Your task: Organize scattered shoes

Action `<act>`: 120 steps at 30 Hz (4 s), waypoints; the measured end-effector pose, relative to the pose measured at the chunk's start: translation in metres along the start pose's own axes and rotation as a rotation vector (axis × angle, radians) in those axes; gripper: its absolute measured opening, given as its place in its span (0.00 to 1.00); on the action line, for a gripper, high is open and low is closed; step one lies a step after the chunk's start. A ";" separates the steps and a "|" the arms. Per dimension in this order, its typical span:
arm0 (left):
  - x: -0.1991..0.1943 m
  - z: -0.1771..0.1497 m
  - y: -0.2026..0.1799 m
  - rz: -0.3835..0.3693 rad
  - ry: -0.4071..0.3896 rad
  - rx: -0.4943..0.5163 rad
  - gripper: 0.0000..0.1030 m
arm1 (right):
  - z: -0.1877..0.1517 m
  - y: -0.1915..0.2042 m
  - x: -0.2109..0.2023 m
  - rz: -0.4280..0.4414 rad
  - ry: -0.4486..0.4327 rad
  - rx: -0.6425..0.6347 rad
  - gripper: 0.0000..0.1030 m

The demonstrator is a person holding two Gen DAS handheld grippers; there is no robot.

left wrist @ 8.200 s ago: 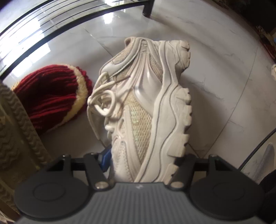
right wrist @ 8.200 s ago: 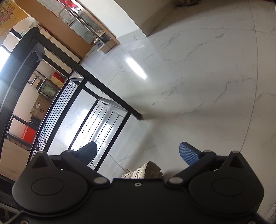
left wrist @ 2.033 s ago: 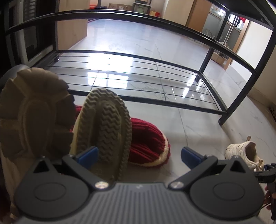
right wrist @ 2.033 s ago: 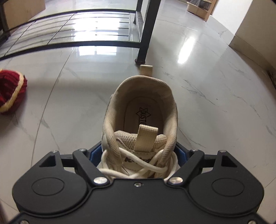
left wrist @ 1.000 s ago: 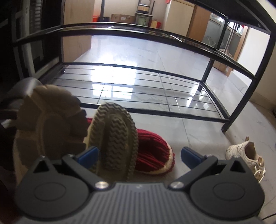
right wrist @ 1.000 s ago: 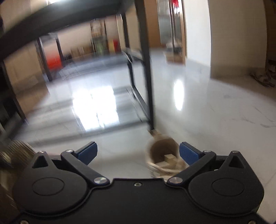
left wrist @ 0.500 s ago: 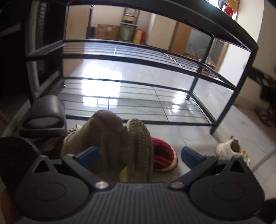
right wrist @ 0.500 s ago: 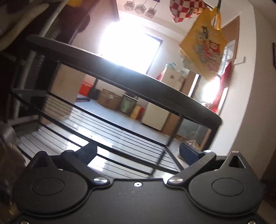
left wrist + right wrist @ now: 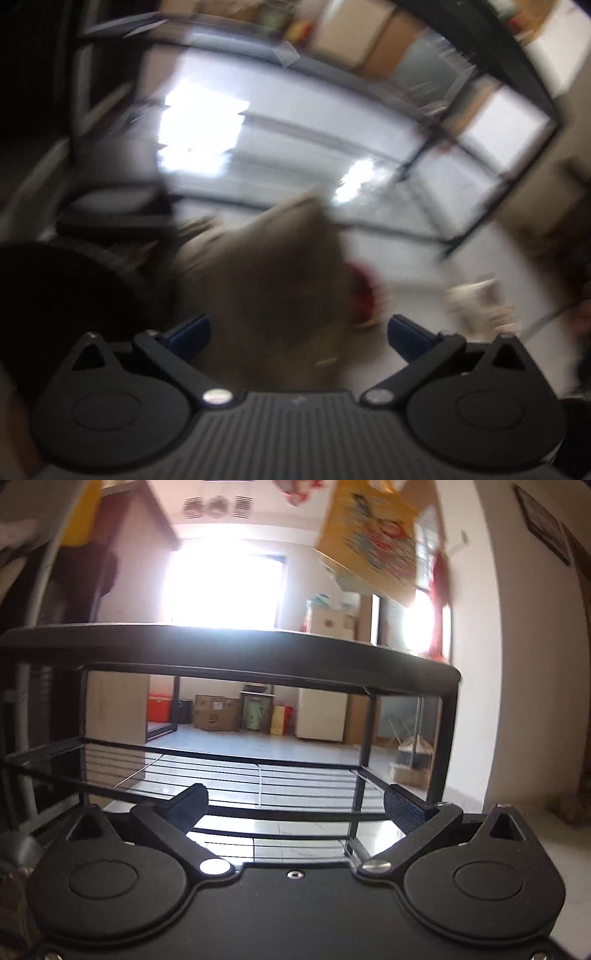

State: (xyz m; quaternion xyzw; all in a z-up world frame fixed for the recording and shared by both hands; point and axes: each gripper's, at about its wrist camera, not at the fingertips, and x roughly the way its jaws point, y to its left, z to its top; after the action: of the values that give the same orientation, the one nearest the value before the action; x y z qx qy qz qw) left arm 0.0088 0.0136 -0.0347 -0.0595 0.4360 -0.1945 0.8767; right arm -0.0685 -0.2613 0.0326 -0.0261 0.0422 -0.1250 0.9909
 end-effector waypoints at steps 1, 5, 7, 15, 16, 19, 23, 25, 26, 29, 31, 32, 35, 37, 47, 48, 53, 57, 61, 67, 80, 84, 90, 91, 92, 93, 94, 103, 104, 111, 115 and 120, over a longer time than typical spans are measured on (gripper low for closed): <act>-0.001 -0.002 -0.006 0.030 -0.022 0.037 0.98 | 0.000 -0.003 -0.001 0.003 0.002 0.014 1.00; 0.008 -0.007 -0.022 0.106 -0.030 0.131 0.99 | 0.001 -0.008 -0.004 0.008 -0.016 0.034 1.00; 0.015 -0.006 -0.023 0.122 -0.030 0.138 0.99 | 0.000 -0.008 -0.002 0.012 -0.007 0.031 1.00; 0.030 -0.008 -0.041 0.276 -0.088 0.320 0.99 | -0.003 -0.001 0.001 0.020 0.021 0.025 1.00; 0.026 -0.007 -0.039 0.275 -0.100 0.311 0.99 | -0.003 -0.002 0.002 0.018 0.024 0.031 1.00; 0.027 -0.007 -0.036 0.264 -0.087 0.311 1.00 | -0.004 -0.001 0.003 0.017 0.032 0.034 1.00; 0.039 -0.010 -0.040 0.248 -0.079 0.360 1.00 | -0.005 -0.001 0.002 0.014 0.037 0.039 1.00; 0.042 -0.009 -0.039 0.227 -0.066 0.352 1.00 | -0.006 -0.001 0.000 0.012 0.037 0.041 1.00; 0.045 -0.006 -0.038 0.207 -0.045 0.351 0.99 | -0.006 -0.001 0.000 0.011 0.038 0.042 1.00; 0.044 -0.004 -0.035 0.149 -0.021 0.342 0.94 | -0.007 0.000 0.001 0.008 0.042 0.043 1.00; 0.040 -0.003 -0.034 0.133 -0.029 0.330 0.89 | -0.007 0.000 0.000 0.006 0.042 0.047 1.00; 0.035 -0.002 -0.031 0.113 -0.040 0.308 0.86 | -0.007 -0.001 -0.001 0.005 0.040 0.049 1.00; 0.028 -0.002 -0.029 0.064 -0.047 0.281 0.86 | -0.006 -0.003 -0.001 0.003 0.039 0.060 1.00; 0.026 -0.004 -0.034 0.060 -0.056 0.307 0.86 | -0.006 -0.004 -0.001 0.001 0.040 0.070 1.00; 0.023 -0.022 -0.071 0.002 -0.122 0.490 0.85 | -0.007 -0.012 0.000 -0.013 0.052 0.118 1.00; 0.022 -0.021 -0.072 0.008 -0.124 0.482 0.85 | -0.007 -0.014 -0.001 -0.018 0.047 0.126 1.00; 0.016 -0.003 -0.075 0.018 -0.119 0.340 0.85 | -0.005 -0.026 -0.004 -0.053 0.030 0.185 1.00; 0.008 0.014 -0.102 0.060 -0.164 0.271 0.85 | 0.001 -0.046 -0.011 -0.097 0.010 0.263 1.00; 0.006 0.027 -0.137 0.063 -0.205 0.240 0.85 | 0.009 -0.075 -0.029 -0.157 -0.037 0.303 1.00; 0.028 0.049 -0.204 -0.028 -0.202 0.222 0.85 | 0.022 -0.143 -0.069 -0.270 -0.068 0.288 1.00; 0.149 0.042 -0.285 0.001 0.147 0.224 0.86 | -0.012 -0.229 -0.082 -0.470 0.093 0.295 1.00; 0.175 0.040 -0.278 0.051 0.168 0.130 0.86 | -0.021 -0.226 -0.064 -0.442 0.133 0.329 1.00; 0.216 0.026 -0.296 0.074 0.319 0.153 0.86 | -0.035 -0.211 -0.034 -0.401 0.196 0.328 1.00; 0.221 0.022 -0.296 0.076 0.344 0.147 0.86 | -0.037 -0.208 -0.030 -0.394 0.205 0.333 1.00; 0.230 0.013 -0.294 0.079 0.389 0.126 0.86 | -0.040 -0.206 -0.026 -0.387 0.212 0.338 1.00; 0.234 0.010 -0.292 0.083 0.404 0.107 0.86 | -0.041 -0.205 -0.025 -0.382 0.218 0.340 1.00; 0.238 0.007 -0.290 0.086 0.414 0.086 0.86 | -0.042 -0.202 -0.023 -0.375 0.225 0.341 1.00; 0.235 -0.003 -0.297 0.106 0.302 0.136 0.87 | -0.053 -0.207 -0.021 -0.383 0.258 0.372 1.00; 0.232 -0.002 -0.298 0.111 0.288 0.142 0.87 | -0.054 -0.207 -0.022 -0.381 0.261 0.374 1.00; 0.209 0.015 -0.297 0.052 0.267 0.113 0.93 | -0.059 -0.211 -0.036 -0.371 0.282 0.375 1.00; 0.179 0.033 -0.305 -0.048 0.235 0.116 0.99 | -0.059 -0.213 -0.046 -0.387 0.299 0.362 1.00; 0.124 0.058 -0.302 -0.145 0.146 0.138 0.99 | -0.060 -0.211 -0.054 -0.372 0.293 0.352 1.00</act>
State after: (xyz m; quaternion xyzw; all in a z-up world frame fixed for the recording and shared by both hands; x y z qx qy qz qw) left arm 0.0344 -0.3157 -0.0086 -0.0161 0.4786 -0.2906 0.8284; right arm -0.1782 -0.4548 -0.0100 0.1574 0.1568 -0.3123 0.9236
